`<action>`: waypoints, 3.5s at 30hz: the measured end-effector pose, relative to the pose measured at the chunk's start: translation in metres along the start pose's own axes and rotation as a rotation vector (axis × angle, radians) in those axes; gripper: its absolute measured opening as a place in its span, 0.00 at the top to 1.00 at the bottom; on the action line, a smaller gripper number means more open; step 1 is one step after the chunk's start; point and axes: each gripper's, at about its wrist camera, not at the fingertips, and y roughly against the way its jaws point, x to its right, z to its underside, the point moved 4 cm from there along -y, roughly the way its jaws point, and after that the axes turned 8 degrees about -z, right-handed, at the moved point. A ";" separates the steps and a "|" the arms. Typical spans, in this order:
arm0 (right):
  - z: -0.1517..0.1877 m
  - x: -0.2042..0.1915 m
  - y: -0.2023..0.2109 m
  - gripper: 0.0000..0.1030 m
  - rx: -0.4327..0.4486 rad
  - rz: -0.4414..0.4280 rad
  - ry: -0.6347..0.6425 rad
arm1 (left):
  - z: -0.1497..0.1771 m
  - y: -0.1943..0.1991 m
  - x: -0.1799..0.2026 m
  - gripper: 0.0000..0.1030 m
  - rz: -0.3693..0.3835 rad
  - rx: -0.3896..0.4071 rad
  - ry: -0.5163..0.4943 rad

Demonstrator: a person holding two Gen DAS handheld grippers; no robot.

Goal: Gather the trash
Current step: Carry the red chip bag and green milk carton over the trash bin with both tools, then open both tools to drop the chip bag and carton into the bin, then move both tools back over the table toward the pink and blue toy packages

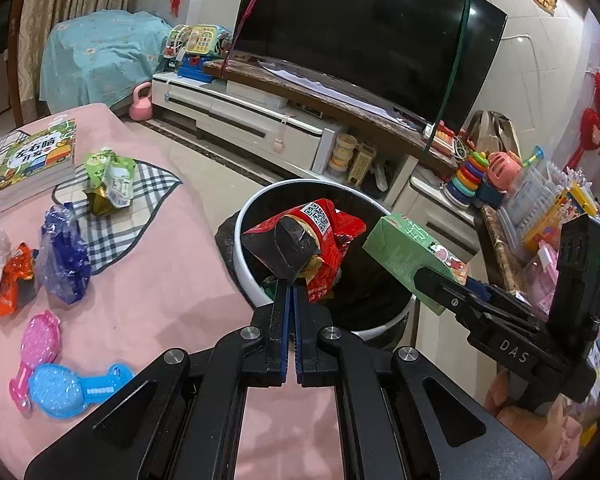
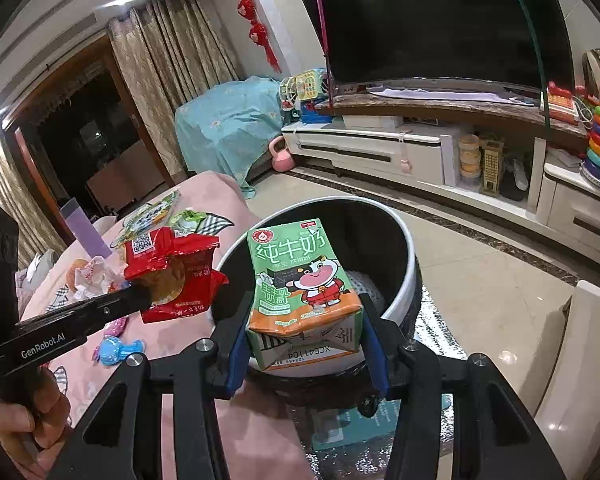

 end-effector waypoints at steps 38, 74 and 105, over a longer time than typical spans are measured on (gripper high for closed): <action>-0.022 0.020 -0.039 0.52 -0.093 0.062 0.063 | -0.012 -0.054 0.018 0.94 -0.017 -0.083 -0.053; 0.024 -0.097 -0.018 0.13 -0.078 -0.169 0.095 | 0.089 0.071 -0.137 0.27 -0.163 0.026 0.267; 0.085 -0.203 -0.105 0.14 -0.342 -0.331 0.435 | 0.134 0.075 -0.241 0.27 -0.295 -0.081 0.268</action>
